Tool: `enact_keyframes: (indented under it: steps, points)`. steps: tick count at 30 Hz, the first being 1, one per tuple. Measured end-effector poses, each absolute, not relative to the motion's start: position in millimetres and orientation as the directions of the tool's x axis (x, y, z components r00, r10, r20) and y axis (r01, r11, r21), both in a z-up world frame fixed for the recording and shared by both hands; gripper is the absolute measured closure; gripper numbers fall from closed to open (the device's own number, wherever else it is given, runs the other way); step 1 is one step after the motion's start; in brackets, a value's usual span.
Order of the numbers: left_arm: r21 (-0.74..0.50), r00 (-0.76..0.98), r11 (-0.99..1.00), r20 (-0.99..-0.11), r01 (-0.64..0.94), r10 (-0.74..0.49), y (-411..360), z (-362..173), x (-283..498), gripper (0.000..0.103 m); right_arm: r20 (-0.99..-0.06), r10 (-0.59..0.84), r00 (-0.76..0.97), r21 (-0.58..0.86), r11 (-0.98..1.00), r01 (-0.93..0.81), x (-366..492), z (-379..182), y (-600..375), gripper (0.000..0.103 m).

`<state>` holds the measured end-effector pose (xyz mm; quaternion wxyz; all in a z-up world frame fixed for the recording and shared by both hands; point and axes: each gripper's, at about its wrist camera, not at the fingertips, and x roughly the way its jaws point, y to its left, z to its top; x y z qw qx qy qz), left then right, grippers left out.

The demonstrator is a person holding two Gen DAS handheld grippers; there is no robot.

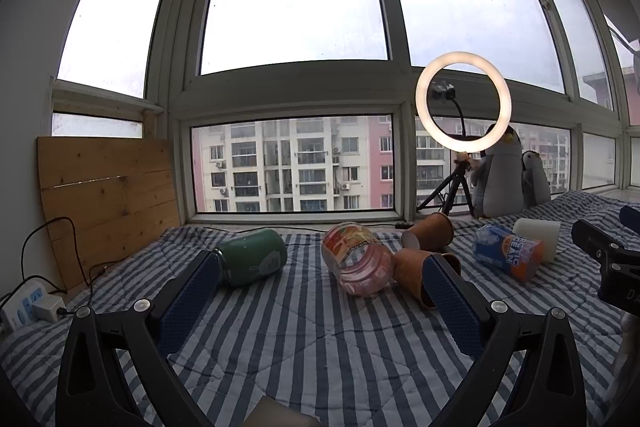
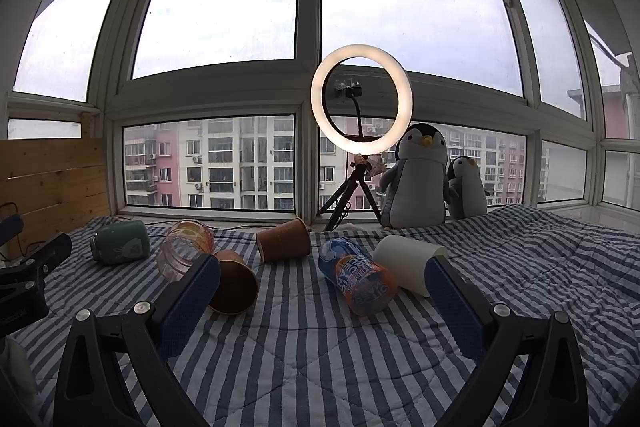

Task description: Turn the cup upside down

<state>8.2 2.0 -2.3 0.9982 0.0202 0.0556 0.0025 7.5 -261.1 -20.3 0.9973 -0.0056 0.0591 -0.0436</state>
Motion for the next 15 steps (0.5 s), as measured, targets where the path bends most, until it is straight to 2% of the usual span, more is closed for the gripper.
enact_keyframes:
  steps: [15]
  points:
    - [0.040,0.994,0.999,-0.109,-0.003,0.007,3.1,-3.6,7.5,0.000,-0.119,-0.087,0.989,-0.013,0.996,0.086,7.1,-19.7,-262.1,0.002]
